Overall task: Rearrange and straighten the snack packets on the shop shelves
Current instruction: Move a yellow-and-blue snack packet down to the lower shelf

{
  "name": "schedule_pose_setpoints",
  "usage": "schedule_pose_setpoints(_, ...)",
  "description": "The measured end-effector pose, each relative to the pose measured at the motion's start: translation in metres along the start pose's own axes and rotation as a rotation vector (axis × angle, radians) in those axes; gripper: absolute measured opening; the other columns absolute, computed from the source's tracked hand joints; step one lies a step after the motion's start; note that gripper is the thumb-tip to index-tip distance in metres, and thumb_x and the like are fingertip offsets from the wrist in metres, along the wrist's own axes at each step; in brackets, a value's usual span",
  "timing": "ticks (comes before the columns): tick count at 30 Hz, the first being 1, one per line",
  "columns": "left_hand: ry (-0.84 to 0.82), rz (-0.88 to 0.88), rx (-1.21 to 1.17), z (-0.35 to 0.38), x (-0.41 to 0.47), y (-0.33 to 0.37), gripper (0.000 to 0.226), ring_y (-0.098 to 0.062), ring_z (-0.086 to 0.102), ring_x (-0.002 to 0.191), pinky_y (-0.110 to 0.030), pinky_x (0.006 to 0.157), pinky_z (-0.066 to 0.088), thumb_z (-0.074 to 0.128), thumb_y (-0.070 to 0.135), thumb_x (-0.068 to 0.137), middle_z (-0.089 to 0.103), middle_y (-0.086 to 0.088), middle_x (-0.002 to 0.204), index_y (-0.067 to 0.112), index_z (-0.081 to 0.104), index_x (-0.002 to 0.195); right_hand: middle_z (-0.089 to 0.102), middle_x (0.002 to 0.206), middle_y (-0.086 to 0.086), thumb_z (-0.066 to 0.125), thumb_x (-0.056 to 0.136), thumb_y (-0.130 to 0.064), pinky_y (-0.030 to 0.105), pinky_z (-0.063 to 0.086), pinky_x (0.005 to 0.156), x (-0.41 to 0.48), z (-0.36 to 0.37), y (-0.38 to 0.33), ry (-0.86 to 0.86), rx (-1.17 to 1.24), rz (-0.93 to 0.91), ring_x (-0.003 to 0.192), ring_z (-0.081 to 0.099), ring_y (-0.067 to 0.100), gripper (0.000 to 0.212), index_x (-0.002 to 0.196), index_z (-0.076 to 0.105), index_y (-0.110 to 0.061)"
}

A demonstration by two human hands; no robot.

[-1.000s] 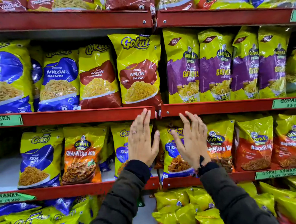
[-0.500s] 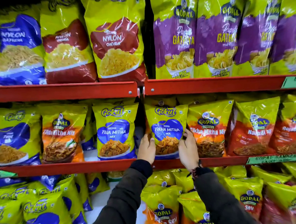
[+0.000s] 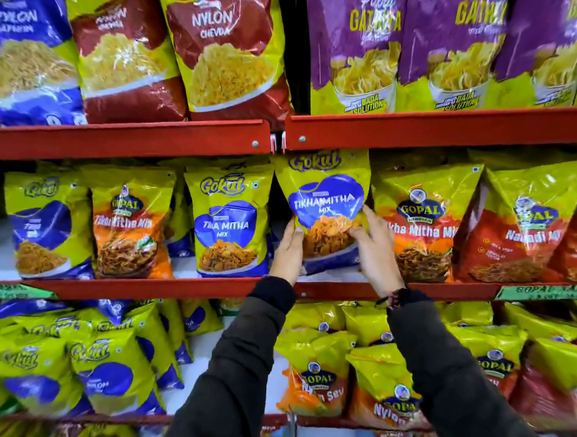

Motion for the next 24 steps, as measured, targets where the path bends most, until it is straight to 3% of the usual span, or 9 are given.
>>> schedule_pose_setpoints(3,-0.023,0.070,-0.073,-0.010,-0.013,0.009,0.049,-0.009,0.043,0.134,-0.018,0.104,0.034,0.036,0.038,0.099,0.043,0.007,0.149,0.029,0.032,0.147,0.040,0.150,0.006,0.051,0.096,-0.017,0.035,0.020,0.115,-0.006,-0.011,-0.011,0.037,0.016,-0.067,0.140,0.028,0.020,0.053,0.147,0.039,-0.025)
schedule_pose_setpoints(4,-0.022,0.072,-0.089,-0.014,-0.018,0.006,0.047,-0.008,0.040,0.137,-0.021,0.107,0.030,0.037,0.035,0.100,0.043,0.007,0.148,0.028,0.034,0.147,0.041,0.150,0.005,0.052,0.095,-0.017,0.031,0.020,0.112,-0.013,-0.010,-0.009,0.039,0.027,-0.077,0.137,0.029,0.018,0.052,0.146,0.041,-0.025)
schedule_pose_setpoints(8,0.040,0.042,-0.157,-0.029,-0.053,-0.010,0.043,0.008,0.053,0.109,0.002,0.081,0.041,0.046,0.021,0.099,0.050,0.011,0.131,0.020,0.043,0.142,0.047,0.144,0.003,0.053,0.087,-0.028,0.032,0.022,0.110,-0.055,0.004,0.007,0.049,0.062,-0.065,0.129,0.032,0.013,0.056,0.143,0.044,-0.025)
schedule_pose_setpoints(9,0.048,0.032,-0.168,-0.034,-0.064,-0.017,0.043,0.002,0.051,0.116,-0.002,0.087,0.042,0.048,0.019,0.098,0.052,0.008,0.132,0.019,0.045,0.141,0.048,0.142,0.003,0.051,0.084,-0.032,0.037,0.025,0.113,-0.068,0.009,0.011,0.052,0.068,-0.061,0.130,0.034,0.015,0.059,0.142,0.045,-0.025)
schedule_pose_setpoints(11,0.056,0.006,-0.184,-0.045,-0.081,-0.035,0.044,-0.011,0.051,0.127,-0.024,0.105,0.042,0.055,0.020,0.094,0.056,0.001,0.137,0.018,0.049,0.138,0.049,0.139,0.001,0.048,0.079,-0.037,0.044,0.027,0.115,-0.089,0.020,0.019,0.036,0.089,-0.057,0.130,0.035,0.017,0.061,0.139,0.046,-0.024)
schedule_pose_setpoints(13,0.073,-0.006,-0.194,-0.057,-0.097,-0.049,0.047,-0.021,0.052,0.130,-0.038,0.110,0.042,0.058,0.020,0.091,0.057,-0.008,0.139,0.015,0.051,0.137,0.049,0.136,0.000,0.049,0.076,-0.037,0.039,0.027,0.115,-0.106,0.031,0.026,0.010,0.125,-0.050,0.129,0.036,0.018,0.062,0.136,0.049,-0.020)
schedule_pose_setpoints(16,0.111,-0.033,-0.187,-0.078,-0.118,-0.069,0.051,-0.022,0.057,0.121,-0.037,0.104,0.046,0.061,0.021,0.086,0.059,-0.014,0.136,0.010,0.053,0.135,0.049,0.136,-0.001,0.050,0.075,-0.037,0.021,0.028,0.107,-0.130,0.053,0.038,-0.038,0.150,-0.041,0.128,0.038,0.015,0.065,0.138,0.047,-0.018)
schedule_pose_setpoints(21,0.096,-0.135,-0.168,-0.122,-0.133,-0.123,0.041,-0.017,0.062,0.101,-0.016,0.078,0.055,0.053,-0.003,0.091,0.062,-0.017,0.123,0.003,0.053,0.131,0.046,0.140,0.003,0.052,0.078,-0.031,0.034,0.026,0.114,-0.166,0.102,0.066,-0.118,0.138,0.031,0.133,0.036,0.017,0.063,0.138,0.043,-0.012)
schedule_pose_setpoints(24,0.094,-0.261,-0.152,-0.149,-0.140,-0.160,0.042,-0.007,0.067,0.087,-0.011,0.070,0.055,0.056,-0.008,0.087,0.061,-0.014,0.120,0.000,0.054,0.129,0.043,0.134,-0.004,0.054,0.079,-0.020,0.031,0.023,0.113,-0.189,0.137,0.085,-0.173,0.148,0.119,0.129,0.033,0.007,0.060,0.138,0.042,-0.012)
Point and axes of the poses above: each hand's wrist, its own x-axis towards the middle knuckle, its own z-axis out of the palm, y = z × x, the point moved 1 cm from there along x, towards the middle knuckle
